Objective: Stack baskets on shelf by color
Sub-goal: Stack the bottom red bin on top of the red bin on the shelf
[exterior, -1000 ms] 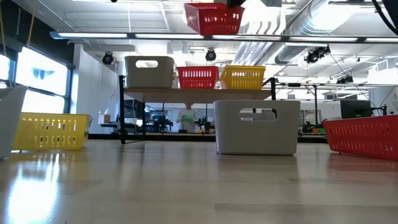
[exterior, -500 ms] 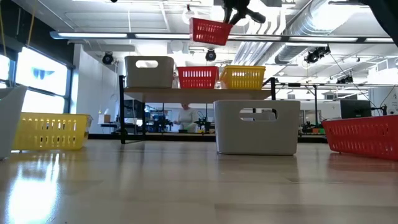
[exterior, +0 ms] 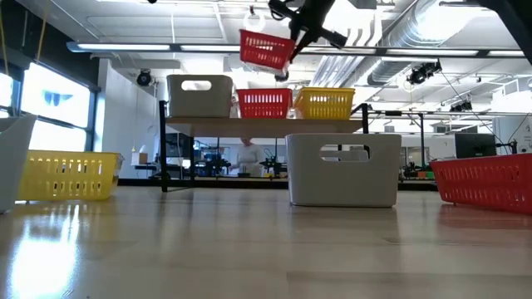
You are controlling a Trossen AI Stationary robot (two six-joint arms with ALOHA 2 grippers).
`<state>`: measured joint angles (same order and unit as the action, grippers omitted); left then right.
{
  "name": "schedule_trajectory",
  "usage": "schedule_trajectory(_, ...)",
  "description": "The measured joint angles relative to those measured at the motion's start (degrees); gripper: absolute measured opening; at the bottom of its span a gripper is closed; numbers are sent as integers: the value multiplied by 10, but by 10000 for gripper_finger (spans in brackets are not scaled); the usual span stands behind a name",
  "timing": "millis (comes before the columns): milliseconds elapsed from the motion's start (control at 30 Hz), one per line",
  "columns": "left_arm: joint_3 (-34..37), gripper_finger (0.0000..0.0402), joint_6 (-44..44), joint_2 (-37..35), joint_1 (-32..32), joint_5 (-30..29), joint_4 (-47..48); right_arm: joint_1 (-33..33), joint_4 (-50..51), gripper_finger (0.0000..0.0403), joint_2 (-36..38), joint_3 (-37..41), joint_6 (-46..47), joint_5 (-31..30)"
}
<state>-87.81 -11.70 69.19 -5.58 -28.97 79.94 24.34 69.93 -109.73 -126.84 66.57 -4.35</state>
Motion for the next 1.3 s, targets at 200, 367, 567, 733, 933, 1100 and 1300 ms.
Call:
schedule_trajectory(200,0,145,-3,0,0,0,0,5,-12,0,0,34,6,16)
schedule_trajectory(367,0,145,-5,0,0,0,0,12,-13,0,0,51,-5,15)
schedule_trajectory(567,0,145,-12,0,0,0,0,16,-28,0,0,78,-10,20)
schedule_trajectory(733,0,145,-12,0,0,0,0,16,-41,0,0,79,-21,24)
schedule_trajectory(933,0,145,-16,0,0,0,0,16,-37,0,-9,78,-25,21)
schedule_trajectory(1100,0,145,-16,0,0,0,0,16,-43,0,-22,78,-25,26)
schedule_trajectory(1300,0,145,-16,0,0,0,0,16,-41,0,-35,78,-28,31)
